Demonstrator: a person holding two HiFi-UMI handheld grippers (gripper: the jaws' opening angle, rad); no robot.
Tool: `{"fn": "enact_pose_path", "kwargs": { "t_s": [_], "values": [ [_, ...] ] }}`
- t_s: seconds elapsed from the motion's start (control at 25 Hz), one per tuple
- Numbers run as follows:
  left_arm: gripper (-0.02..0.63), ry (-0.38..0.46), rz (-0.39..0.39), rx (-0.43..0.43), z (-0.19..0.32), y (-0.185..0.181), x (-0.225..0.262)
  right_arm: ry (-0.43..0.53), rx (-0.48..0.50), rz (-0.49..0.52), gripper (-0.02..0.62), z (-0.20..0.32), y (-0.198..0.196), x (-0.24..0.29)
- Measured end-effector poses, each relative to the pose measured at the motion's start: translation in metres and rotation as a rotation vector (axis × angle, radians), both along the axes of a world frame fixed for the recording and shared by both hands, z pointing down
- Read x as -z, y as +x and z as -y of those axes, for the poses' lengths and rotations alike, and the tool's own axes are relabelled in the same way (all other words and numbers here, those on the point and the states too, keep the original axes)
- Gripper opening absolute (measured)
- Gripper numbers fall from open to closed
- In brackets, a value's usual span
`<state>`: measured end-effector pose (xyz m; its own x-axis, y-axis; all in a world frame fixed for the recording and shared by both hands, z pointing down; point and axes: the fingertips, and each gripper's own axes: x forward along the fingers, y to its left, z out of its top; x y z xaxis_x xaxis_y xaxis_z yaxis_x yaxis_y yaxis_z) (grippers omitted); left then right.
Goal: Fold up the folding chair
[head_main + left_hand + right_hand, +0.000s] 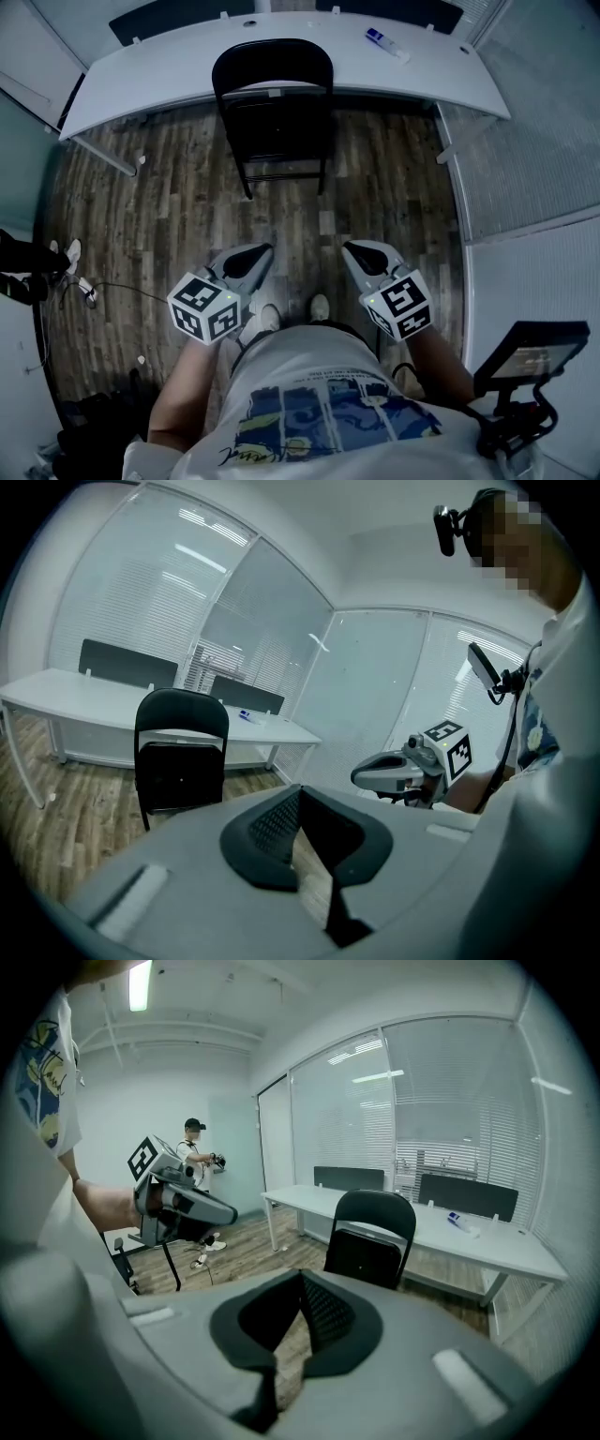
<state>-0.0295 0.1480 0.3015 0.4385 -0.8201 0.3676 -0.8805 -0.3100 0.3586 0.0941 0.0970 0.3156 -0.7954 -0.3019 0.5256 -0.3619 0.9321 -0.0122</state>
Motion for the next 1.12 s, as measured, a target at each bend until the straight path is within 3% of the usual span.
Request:
{"fn": "enact_pose_path", "kwargs": {
  "t_s": [0.12,0.32,1.12],
  "values": [
    [0.005,0.004,-0.005,-0.005,-0.042,-0.021,-0.012,0.017,-0.005,0.004,0.003,-0.043,-0.021,-0.006],
    [0.005,-0.007,-0.006,0.024,-0.04,-0.044,-0.006,-0.011,-0.015,-0.003,0.003,-0.044,-0.039,-0.002],
    [0.005,-0.067,-0.025,-0.071,-0.023,-0.044,-0.012,-0.034,-0.078,-0.035,0.003,-0.042,-0.042,-0.001]
  ]
}}
